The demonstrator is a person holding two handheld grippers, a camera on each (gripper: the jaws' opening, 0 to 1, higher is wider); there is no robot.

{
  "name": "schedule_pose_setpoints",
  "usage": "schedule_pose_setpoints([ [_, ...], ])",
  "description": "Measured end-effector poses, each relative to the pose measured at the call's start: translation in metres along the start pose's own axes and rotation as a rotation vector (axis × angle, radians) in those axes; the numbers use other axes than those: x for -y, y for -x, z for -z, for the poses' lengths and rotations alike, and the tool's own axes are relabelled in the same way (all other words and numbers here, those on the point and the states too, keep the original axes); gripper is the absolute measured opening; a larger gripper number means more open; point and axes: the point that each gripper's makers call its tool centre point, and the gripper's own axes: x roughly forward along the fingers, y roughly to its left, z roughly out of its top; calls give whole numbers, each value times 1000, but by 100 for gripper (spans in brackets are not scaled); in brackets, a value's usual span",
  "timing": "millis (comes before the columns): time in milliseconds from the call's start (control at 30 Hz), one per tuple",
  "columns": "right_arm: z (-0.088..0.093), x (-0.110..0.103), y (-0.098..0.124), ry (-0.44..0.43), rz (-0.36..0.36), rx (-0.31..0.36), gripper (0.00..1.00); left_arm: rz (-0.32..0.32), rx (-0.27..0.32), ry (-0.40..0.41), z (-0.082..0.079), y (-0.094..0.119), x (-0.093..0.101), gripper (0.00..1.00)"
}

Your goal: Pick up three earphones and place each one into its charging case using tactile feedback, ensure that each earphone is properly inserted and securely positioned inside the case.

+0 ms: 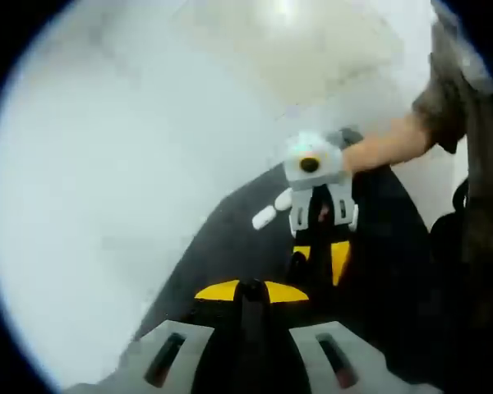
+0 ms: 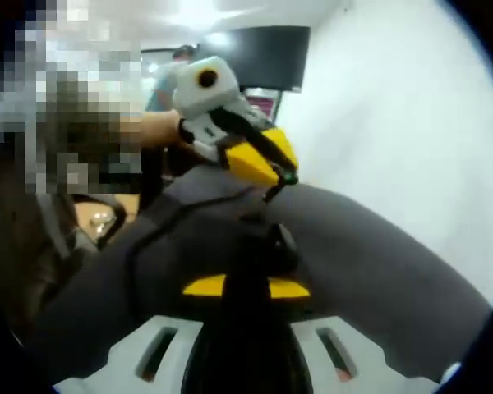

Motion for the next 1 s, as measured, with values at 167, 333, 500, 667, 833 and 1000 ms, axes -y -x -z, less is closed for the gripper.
schedule_pose_setpoints([
  [167,0,0,0,-1,-2,0,18,-13,15,-123,-3,-4,6,8],
  [333,1,1,-1,-1,-2,0,18,15,18,-198,-1,-11,15,8],
  [500,1,1,-1,-4,-3,0,18,36,-8,-309,1,-15,25,8],
  [667,1,1,-1,-4,-2,0,18,36,-11,-386,2,-16,28,8],
  [833,2,1,-1,-4,-2,-1,18,49,-19,-467,4,-19,32,8],
  [1000,2,1,-1,-3,-2,0,18,74,-32,-592,8,-20,37,8],
])
